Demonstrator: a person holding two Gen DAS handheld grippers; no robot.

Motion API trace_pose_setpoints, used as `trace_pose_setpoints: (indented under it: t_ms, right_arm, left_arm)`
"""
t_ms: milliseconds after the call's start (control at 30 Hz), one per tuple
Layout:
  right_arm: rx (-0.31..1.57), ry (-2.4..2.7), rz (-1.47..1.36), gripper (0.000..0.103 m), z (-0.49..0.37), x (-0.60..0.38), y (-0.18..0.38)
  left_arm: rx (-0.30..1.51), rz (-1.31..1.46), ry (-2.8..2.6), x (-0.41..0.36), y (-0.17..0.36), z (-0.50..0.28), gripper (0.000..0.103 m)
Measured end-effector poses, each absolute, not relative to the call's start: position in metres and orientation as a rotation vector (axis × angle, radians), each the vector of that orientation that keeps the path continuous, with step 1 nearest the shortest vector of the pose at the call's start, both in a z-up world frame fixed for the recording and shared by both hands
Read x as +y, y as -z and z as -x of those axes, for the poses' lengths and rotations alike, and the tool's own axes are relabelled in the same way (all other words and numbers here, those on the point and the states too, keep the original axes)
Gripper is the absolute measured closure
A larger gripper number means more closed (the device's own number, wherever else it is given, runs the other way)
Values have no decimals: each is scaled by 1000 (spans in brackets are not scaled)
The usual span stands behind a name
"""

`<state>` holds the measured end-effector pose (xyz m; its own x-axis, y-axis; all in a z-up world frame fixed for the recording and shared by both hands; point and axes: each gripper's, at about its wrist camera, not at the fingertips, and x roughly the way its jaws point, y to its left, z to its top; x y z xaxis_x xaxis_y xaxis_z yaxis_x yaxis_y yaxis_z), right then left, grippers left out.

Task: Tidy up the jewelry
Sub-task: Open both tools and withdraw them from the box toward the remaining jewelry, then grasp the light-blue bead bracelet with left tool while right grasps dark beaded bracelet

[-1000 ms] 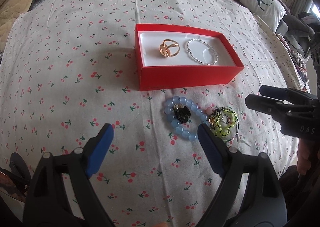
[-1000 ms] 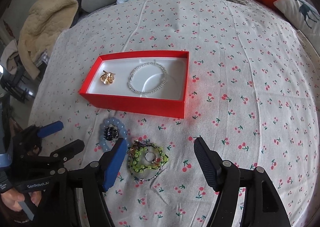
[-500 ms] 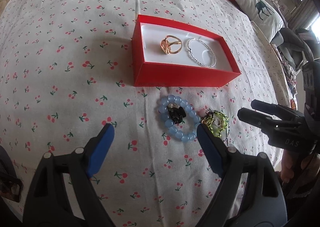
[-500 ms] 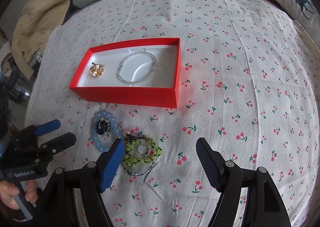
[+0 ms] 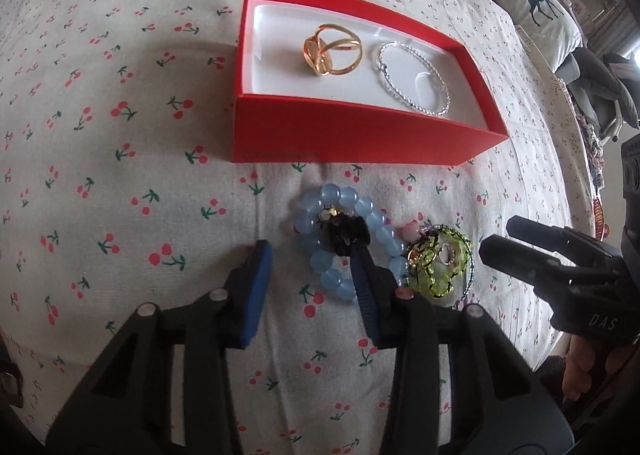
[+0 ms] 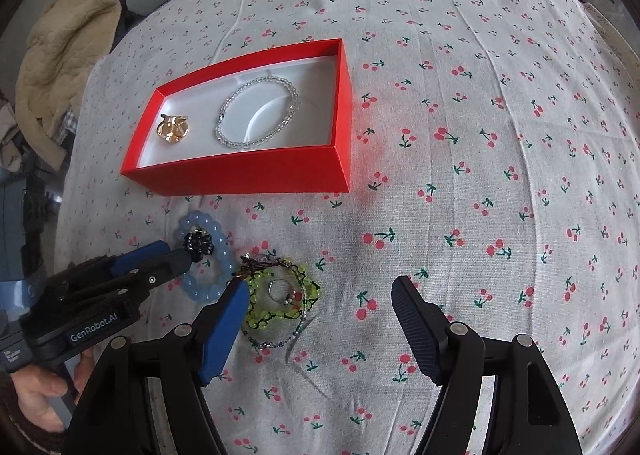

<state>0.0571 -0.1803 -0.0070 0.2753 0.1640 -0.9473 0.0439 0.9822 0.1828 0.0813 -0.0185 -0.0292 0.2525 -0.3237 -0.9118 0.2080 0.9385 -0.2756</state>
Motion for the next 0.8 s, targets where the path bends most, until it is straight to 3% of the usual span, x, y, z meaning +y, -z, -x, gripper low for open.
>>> trace_pose_setpoints:
  t_ms: [100, 300, 433, 600, 800]
  right_arm:
    - [1307, -71, -209, 47, -60, -184, 15]
    - [1363, -92, -296, 74, -57, -191, 27]
    - [1385, -123, -326, 83, -49, -189, 30]
    - [1407, -144, -304, 95, -41, -183, 35]
    - [1373, -154, -267, 98, -36, -181, 26]
  left_arm:
    - [1254, 29, 340, -27, 30, -78, 61]
    - [1213, -115, 288, -39, 31, -73, 76]
    - [1196, -141, 261, -39, 30, -72, 90]
    - [1206, -86, 273, -25, 30, -70, 90]
    - [1206, -44, 276, 3, 24, -60, 90]
